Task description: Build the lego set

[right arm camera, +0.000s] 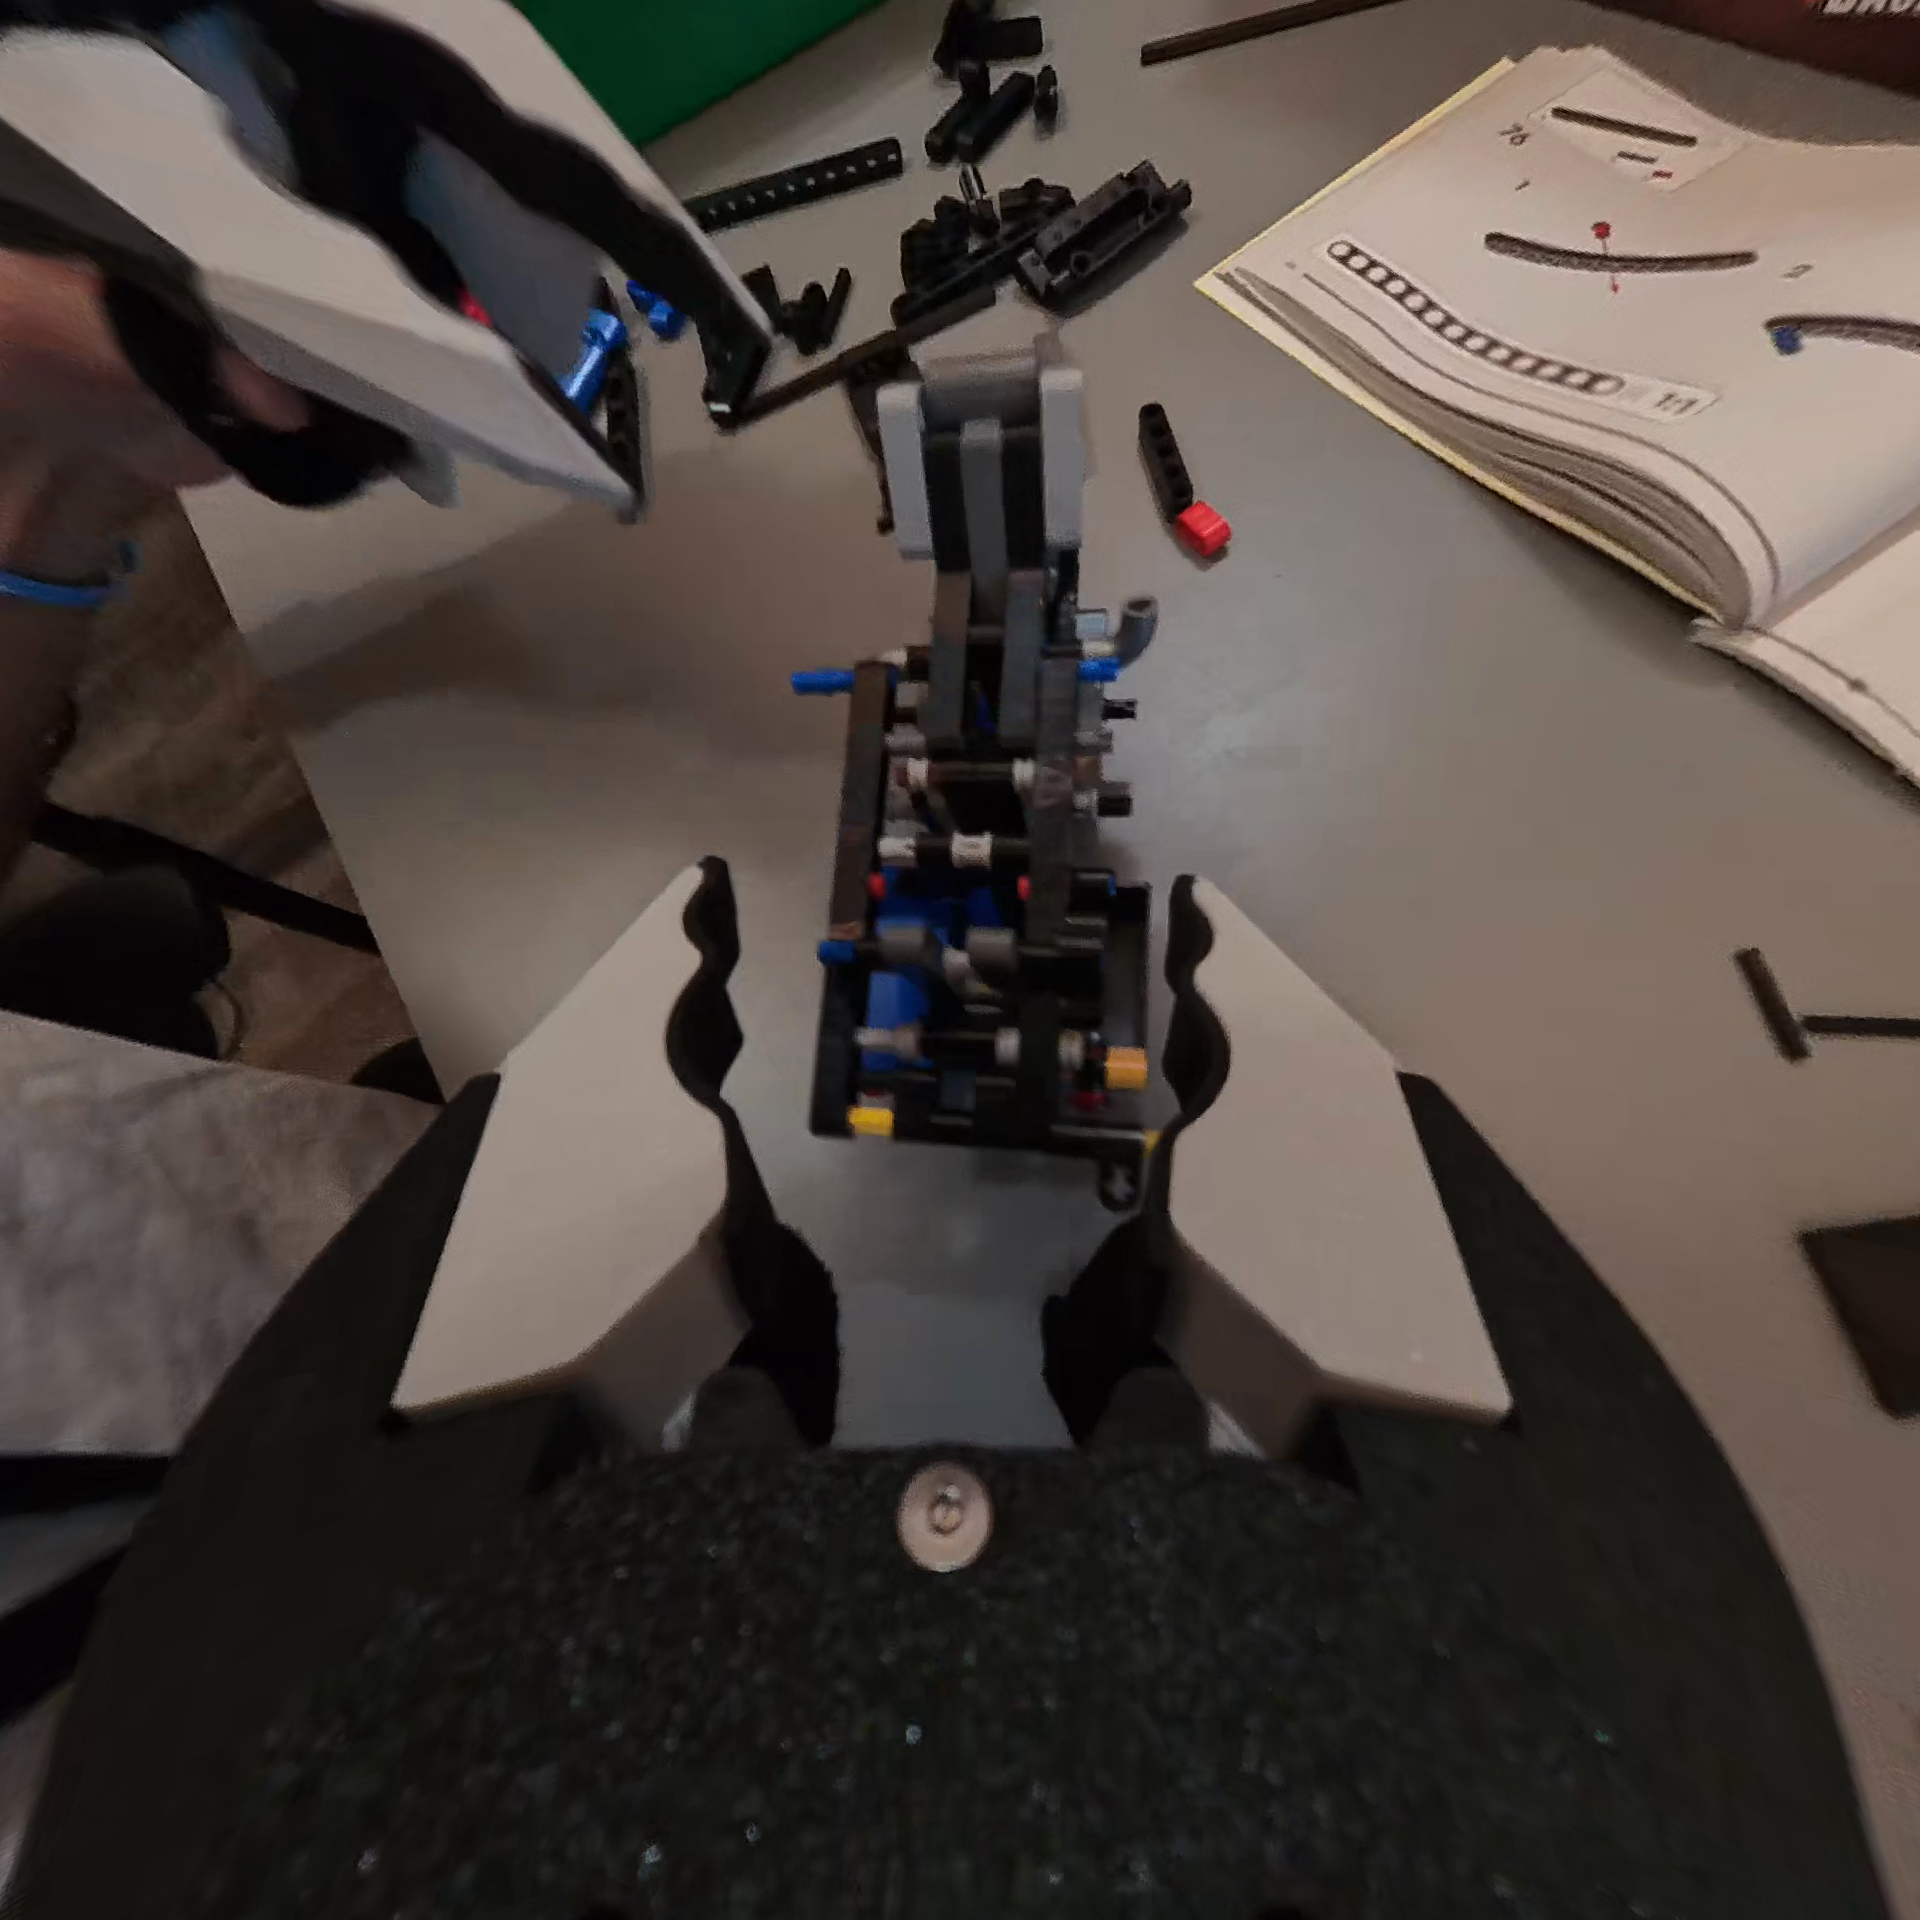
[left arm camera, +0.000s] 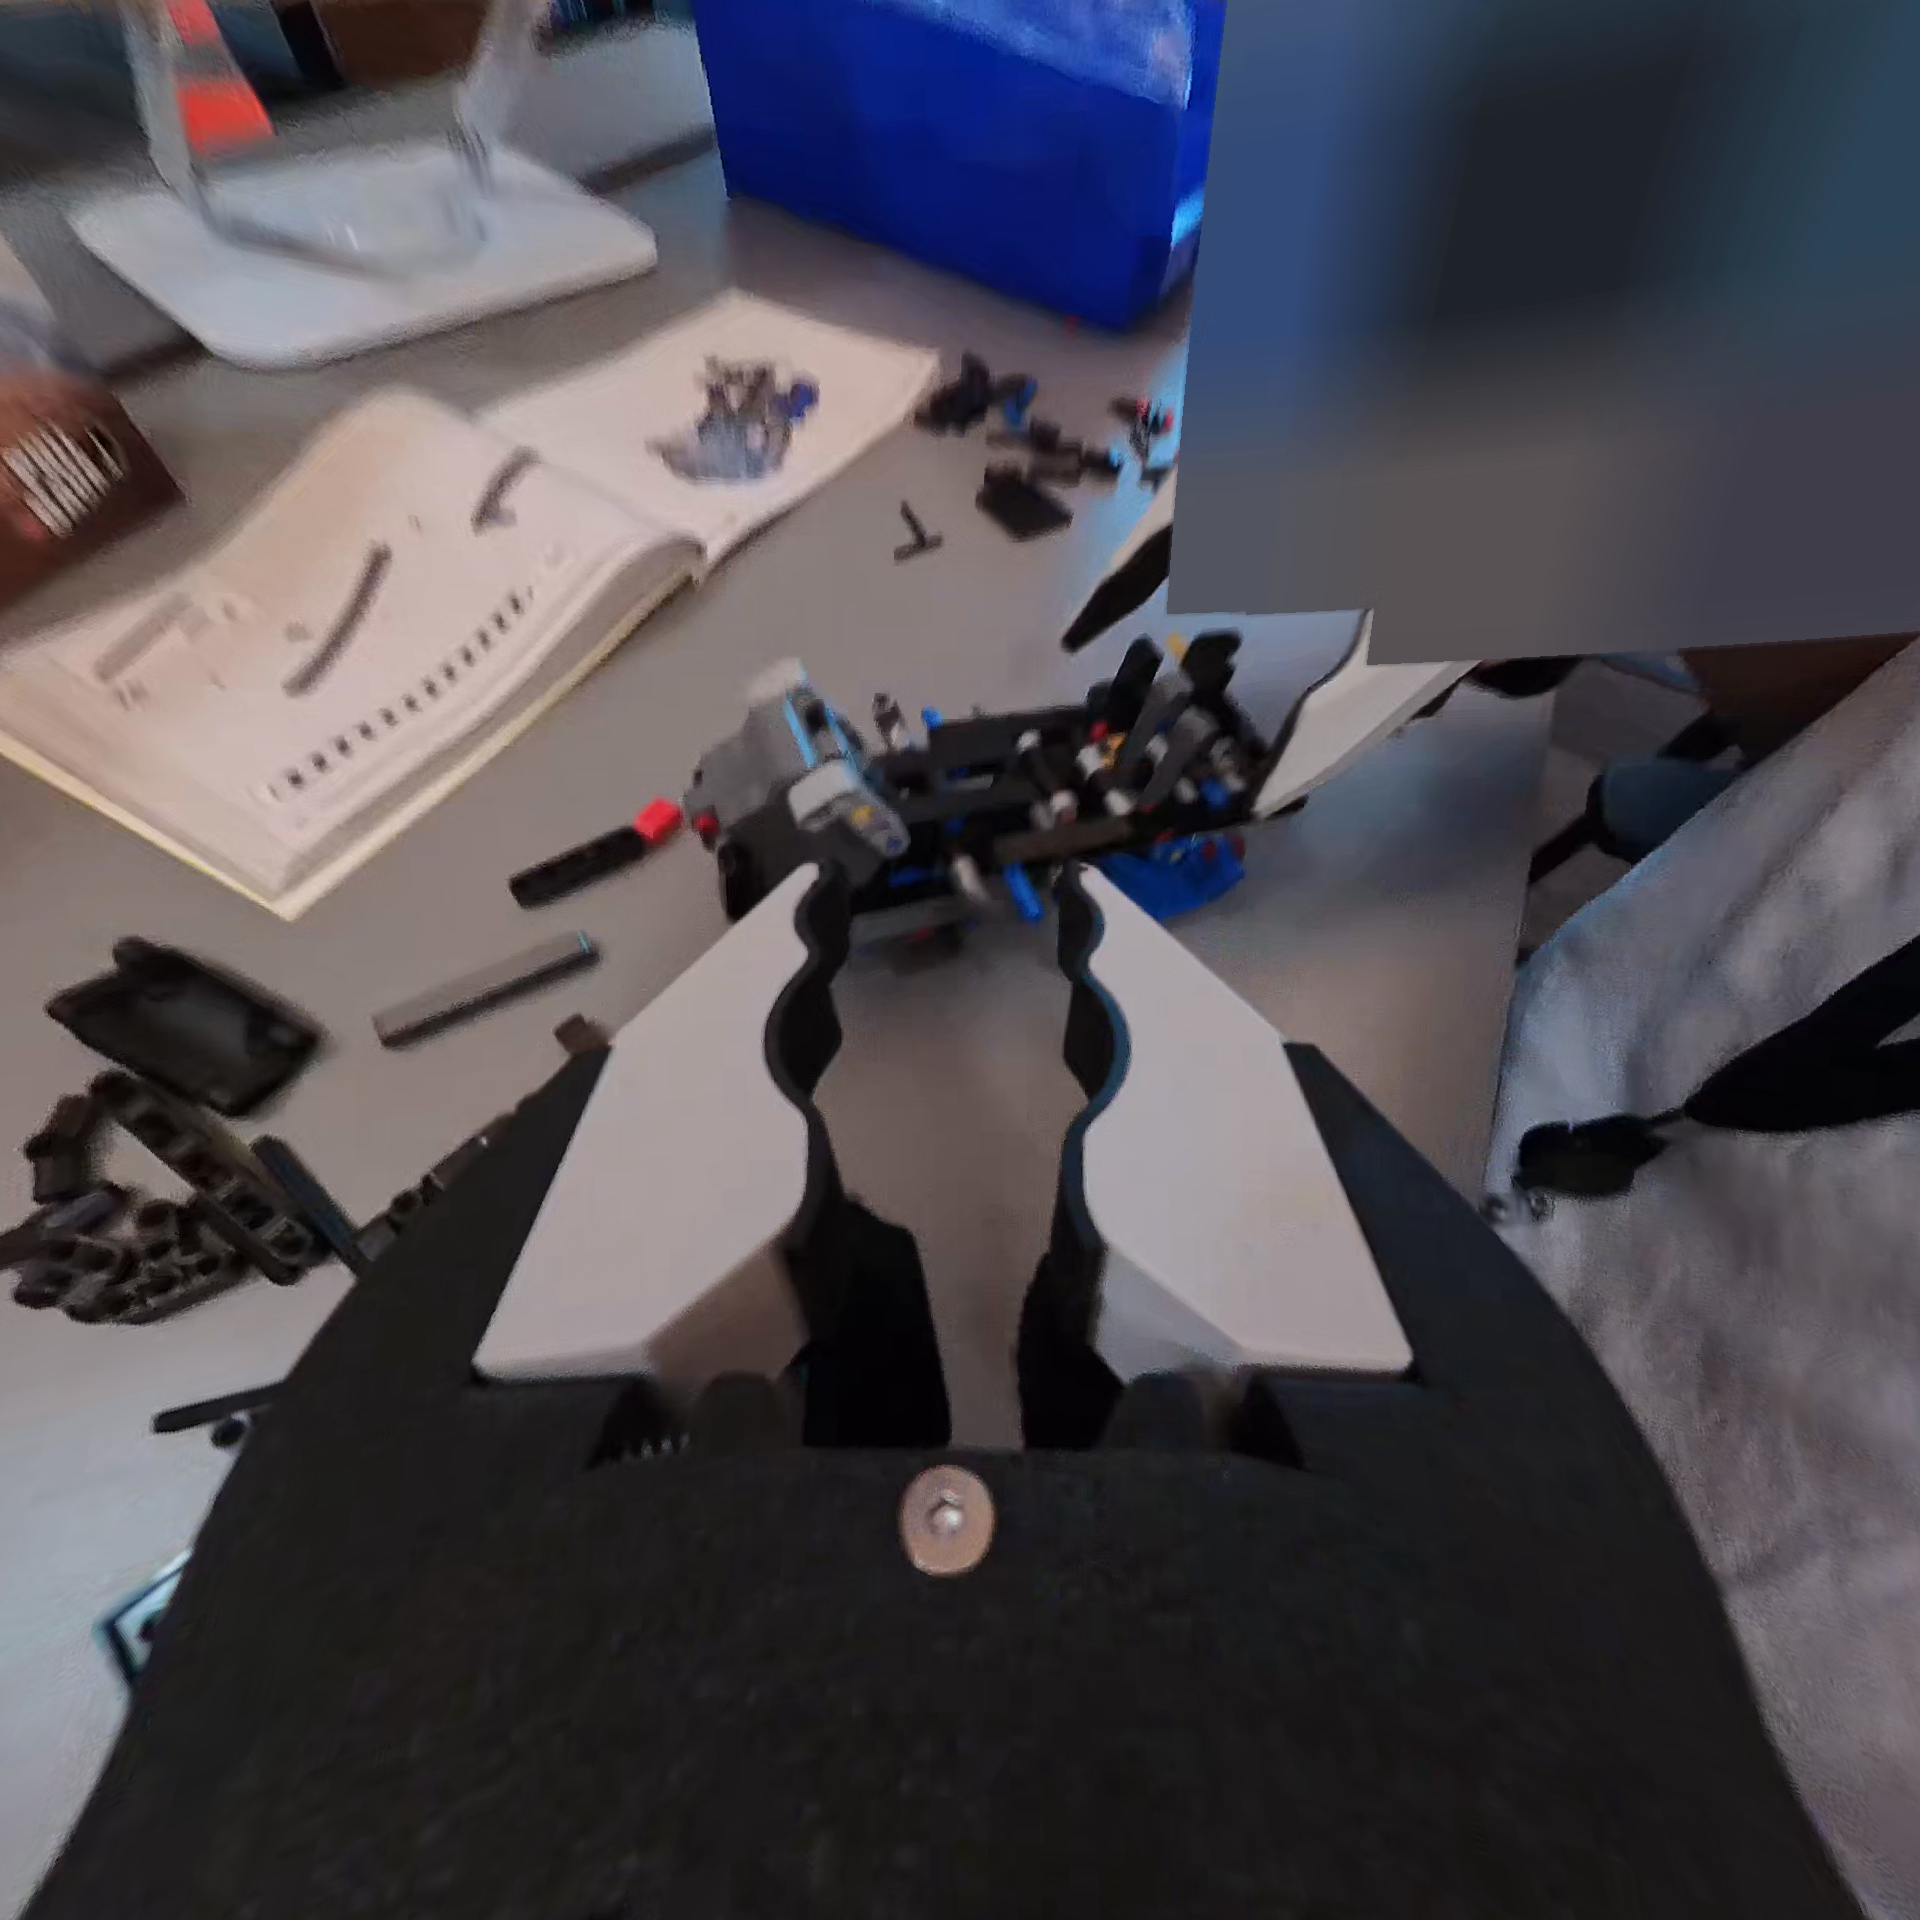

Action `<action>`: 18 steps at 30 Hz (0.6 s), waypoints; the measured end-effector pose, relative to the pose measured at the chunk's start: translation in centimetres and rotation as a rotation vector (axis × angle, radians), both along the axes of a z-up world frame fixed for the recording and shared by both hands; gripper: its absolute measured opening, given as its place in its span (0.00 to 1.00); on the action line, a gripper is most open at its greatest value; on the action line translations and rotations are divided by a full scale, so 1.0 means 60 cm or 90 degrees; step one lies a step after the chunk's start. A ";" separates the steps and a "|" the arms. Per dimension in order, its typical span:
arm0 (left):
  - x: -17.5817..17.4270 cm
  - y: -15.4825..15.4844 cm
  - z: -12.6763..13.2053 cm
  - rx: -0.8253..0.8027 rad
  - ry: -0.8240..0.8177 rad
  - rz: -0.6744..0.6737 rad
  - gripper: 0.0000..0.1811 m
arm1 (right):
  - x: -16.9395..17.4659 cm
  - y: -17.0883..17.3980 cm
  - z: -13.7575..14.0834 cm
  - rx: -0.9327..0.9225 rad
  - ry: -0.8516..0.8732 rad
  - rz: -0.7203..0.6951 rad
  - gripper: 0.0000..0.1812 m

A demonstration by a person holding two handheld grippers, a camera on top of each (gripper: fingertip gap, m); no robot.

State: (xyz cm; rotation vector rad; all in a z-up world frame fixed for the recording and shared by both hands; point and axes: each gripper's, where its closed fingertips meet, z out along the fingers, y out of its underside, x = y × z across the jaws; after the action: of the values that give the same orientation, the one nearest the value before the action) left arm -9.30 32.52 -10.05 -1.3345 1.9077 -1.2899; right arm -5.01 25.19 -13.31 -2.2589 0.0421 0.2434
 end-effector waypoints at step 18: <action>0.031 -0.052 -0.079 0.008 0.024 0.001 0.03 | 0.001 0.033 -0.050 -0.237 -0.091 0.021 0.30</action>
State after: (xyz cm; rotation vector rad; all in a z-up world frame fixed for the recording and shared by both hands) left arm -7.46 29.40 -14.78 -1.3628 1.9376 -1.2579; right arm -4.96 27.18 -16.29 -2.6436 -0.0273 0.0959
